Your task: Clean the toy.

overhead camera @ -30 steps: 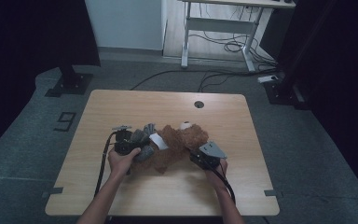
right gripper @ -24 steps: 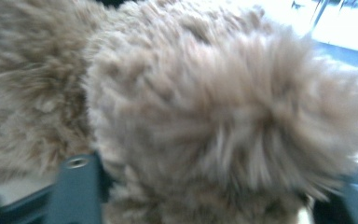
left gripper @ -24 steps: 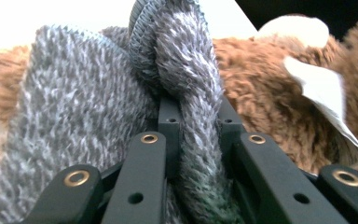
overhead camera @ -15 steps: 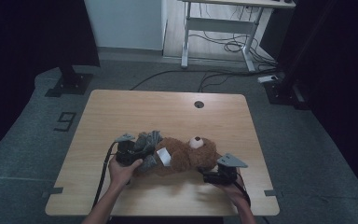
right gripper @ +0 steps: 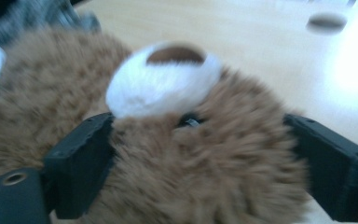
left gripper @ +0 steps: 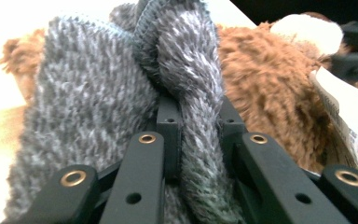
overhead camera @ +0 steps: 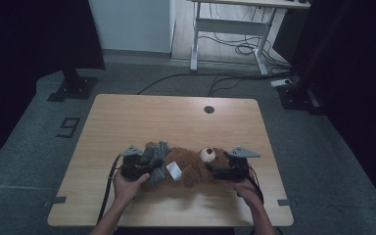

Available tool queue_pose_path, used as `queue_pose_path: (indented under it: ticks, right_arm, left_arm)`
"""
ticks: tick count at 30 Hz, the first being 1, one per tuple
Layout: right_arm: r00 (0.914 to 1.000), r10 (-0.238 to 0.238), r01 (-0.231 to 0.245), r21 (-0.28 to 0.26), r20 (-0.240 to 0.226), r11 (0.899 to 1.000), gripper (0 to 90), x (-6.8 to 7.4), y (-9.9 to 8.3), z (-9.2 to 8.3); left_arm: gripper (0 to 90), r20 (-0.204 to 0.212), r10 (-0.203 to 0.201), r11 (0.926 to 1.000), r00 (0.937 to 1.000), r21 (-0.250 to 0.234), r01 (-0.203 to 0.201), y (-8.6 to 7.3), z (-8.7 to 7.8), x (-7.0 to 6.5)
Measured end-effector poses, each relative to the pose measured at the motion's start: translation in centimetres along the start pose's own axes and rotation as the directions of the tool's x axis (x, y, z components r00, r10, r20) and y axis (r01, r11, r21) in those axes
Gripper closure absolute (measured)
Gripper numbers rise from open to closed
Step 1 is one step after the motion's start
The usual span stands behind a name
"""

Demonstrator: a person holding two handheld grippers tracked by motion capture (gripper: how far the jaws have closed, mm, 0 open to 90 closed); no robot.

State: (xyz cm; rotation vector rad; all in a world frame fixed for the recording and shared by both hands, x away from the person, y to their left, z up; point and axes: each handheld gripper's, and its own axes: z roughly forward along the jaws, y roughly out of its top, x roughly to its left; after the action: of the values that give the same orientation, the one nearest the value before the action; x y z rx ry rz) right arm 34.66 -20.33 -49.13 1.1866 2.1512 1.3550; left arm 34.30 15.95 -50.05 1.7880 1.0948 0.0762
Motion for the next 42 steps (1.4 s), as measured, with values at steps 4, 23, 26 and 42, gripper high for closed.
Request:
queue_pose_path:
  ticks: [4,23,26,42]
  right_arm:
    - [0.9983,0.058,-0.058,0.042,-0.006,0.997,5.2,-0.2,-2.1,0.7]
    - [0.9974,0.026,-0.025,-0.017,0.068,1.000,28.3,1.3,-3.9,0.7]
    - [0.9973,0.004,-0.002,-0.021,0.073,1.000,28.9,1.6,-4.0,0.8]
    - [0.9970,0.005,-0.002,-0.037,0.078,0.999,29.6,1.6,-4.3,0.7]
  left_arm:
    - [76.1,0.007,0.004,1.0000,1.0000,0.007,-0.004,-0.5,-0.1,-0.2]
    - [77.2,0.011,0.074,0.9968,0.9972,-0.030,-0.074,2.9,4.0,-4.2]
    - [77.8,0.018,0.051,0.9982,0.9985,-0.031,-0.051,2.2,3.0,-3.1]
    - [77.7,-0.228,-0.009,0.9919,0.9736,0.122,0.037,-2.8,-0.6,3.9]
